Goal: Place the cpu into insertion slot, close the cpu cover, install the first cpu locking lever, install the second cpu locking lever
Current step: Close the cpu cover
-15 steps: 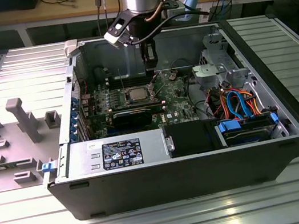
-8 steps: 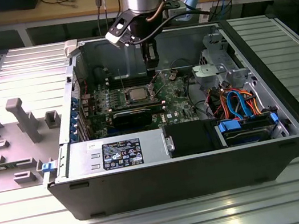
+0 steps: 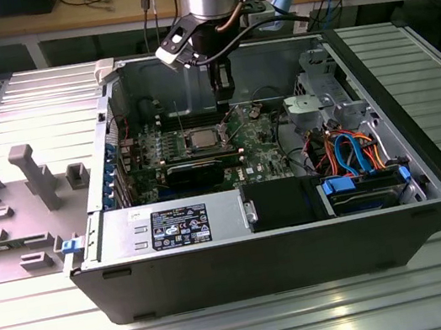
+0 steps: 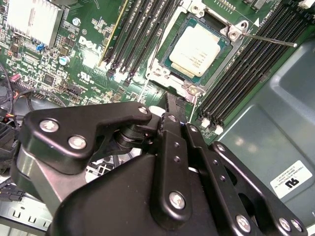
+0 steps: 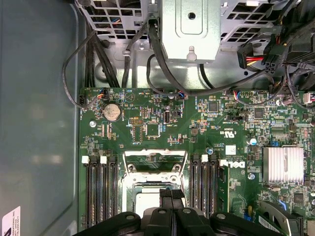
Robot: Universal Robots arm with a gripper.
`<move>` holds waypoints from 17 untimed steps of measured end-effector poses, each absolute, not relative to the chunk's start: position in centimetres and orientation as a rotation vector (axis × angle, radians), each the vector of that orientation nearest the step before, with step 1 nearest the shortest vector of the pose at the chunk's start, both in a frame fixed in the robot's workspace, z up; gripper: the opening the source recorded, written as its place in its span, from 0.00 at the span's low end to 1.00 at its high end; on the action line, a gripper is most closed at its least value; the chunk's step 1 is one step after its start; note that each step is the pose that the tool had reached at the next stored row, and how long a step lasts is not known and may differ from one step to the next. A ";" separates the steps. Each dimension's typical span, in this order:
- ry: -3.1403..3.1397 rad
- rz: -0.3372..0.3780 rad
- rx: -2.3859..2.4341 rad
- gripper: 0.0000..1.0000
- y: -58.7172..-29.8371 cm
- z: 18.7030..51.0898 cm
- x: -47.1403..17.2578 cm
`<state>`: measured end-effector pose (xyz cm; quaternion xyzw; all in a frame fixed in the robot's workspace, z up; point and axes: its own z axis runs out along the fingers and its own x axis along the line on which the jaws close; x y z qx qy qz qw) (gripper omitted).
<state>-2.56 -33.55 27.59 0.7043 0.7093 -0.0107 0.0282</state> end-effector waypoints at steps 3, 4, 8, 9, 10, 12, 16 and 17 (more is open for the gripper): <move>2.189 -0.033 2.174 0.11 -33.5 27.6 -2.4; 2.189 -0.033 2.174 0.11 -33.5 27.6 -2.1; 2.189 -0.033 2.174 0.11 -33.5 27.6 -1.7; 2.189 -0.033 2.174 0.11 -33.5 27.6 -1.5; 2.189 -0.033 2.174 0.11 -33.5 27.6 -1.5; 2.189 -0.033 2.174 0.11 -33.5 27.6 -1.4; 2.189 -0.033 2.174 0.11 -33.5 27.6 -1.4; 2.189 -0.033 2.174 0.11 -33.5 27.6 -1.4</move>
